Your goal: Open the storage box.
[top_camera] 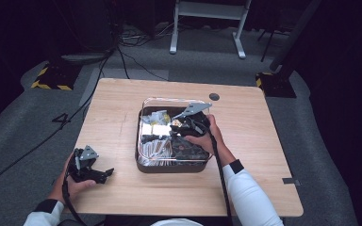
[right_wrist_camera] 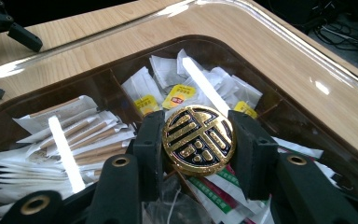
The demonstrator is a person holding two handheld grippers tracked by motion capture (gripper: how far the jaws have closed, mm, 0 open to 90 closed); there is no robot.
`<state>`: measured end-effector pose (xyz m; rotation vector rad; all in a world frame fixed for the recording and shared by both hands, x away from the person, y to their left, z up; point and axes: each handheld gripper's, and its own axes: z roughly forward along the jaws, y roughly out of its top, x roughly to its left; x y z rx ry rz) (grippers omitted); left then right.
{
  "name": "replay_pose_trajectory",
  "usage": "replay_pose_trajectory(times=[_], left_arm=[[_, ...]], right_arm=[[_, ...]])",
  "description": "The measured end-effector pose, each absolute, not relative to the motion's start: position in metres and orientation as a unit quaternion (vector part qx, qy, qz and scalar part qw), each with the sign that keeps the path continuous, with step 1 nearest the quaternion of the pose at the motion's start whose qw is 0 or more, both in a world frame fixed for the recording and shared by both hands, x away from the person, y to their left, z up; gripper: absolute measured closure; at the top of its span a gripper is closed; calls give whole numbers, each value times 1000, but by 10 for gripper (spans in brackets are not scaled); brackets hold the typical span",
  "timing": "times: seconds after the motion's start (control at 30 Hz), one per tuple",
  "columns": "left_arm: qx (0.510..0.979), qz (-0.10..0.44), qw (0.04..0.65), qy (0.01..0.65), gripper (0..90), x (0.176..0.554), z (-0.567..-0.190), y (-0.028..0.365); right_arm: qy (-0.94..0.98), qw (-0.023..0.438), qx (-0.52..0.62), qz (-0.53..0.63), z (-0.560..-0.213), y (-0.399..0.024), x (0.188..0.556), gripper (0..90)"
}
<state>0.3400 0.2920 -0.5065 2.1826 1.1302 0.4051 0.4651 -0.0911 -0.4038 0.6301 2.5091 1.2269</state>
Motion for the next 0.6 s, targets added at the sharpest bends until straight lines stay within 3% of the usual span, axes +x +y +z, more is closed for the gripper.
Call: replay_pose_trajectory(times=[0.6], left_arm=[[830,153,320,431,5,340,-507,292]], right_arm=[[858,160,231,430,-389,-131,464,589]])
